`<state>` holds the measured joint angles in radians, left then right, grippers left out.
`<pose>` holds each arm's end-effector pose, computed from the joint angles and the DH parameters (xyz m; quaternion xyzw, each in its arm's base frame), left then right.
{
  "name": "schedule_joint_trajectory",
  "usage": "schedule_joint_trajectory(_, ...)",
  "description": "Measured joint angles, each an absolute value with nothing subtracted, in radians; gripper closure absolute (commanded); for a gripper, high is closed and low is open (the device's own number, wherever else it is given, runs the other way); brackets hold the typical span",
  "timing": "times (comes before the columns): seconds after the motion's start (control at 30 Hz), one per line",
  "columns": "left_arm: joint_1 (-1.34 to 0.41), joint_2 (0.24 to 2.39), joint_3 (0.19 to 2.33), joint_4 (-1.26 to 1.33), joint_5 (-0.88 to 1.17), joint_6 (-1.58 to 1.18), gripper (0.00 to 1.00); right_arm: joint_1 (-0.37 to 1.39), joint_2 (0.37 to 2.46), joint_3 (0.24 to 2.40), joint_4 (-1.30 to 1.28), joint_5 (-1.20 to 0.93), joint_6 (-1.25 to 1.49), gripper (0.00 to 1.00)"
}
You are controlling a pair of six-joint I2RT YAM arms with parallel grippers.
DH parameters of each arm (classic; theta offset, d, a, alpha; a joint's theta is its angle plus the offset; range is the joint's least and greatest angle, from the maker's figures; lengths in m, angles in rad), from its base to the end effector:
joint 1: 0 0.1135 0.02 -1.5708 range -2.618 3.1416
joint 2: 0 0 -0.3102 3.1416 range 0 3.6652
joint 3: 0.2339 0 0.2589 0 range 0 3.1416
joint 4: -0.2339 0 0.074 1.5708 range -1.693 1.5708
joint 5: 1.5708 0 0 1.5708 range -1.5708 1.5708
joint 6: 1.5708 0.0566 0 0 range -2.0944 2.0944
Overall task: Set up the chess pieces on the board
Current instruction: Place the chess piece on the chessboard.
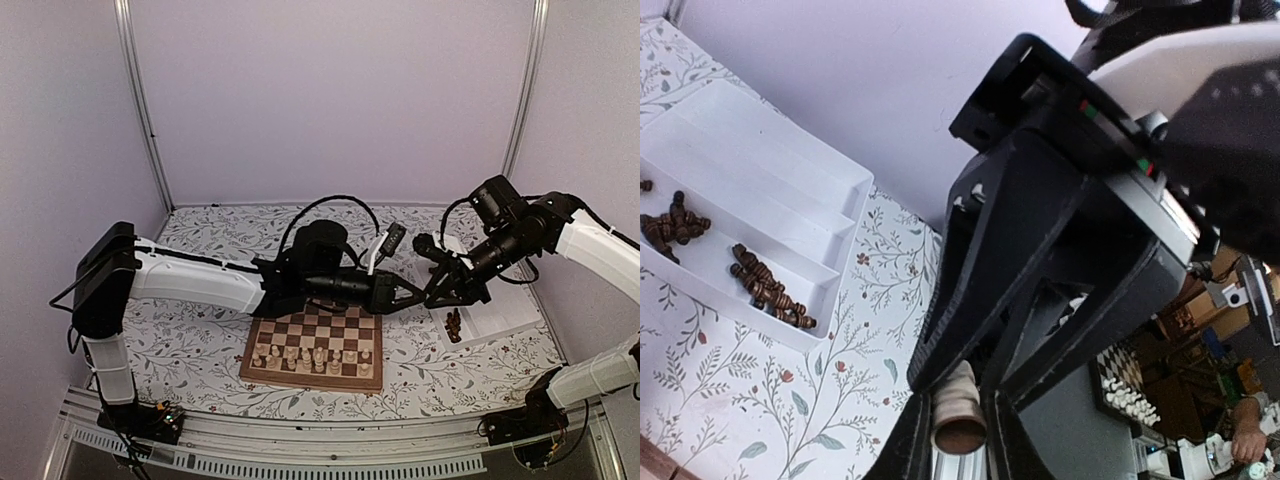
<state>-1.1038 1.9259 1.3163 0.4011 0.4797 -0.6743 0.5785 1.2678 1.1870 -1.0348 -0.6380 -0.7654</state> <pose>0.1974 -0.4495 0.2836 0.3070 0.7054 -0.5912 0.2421 0.1790 0.1572 0.3418 -0.6312 0.6799 0.2842 0.2418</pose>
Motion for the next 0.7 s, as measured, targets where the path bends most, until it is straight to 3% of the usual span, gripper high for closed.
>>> schedule_joint_trajectory(0.3,-1.089,1.874,1.155,0.715,0.340,-0.779,0.96,0.319,1.132,1.184,-0.757,-0.941,-0.605,0.59)
schedule_joint_trajectory(0.47,-1.080,1.874,1.126,0.923,0.284,-0.859,0.96,0.312,1.177,1.185,-0.624,-1.122,-0.500,0.56)
schedule_joint_trajectory(0.7,-1.073,1.920,1.159,1.104,0.288,-0.960,0.96,0.312,1.230,1.177,-0.552,-1.218,-0.444,0.50)
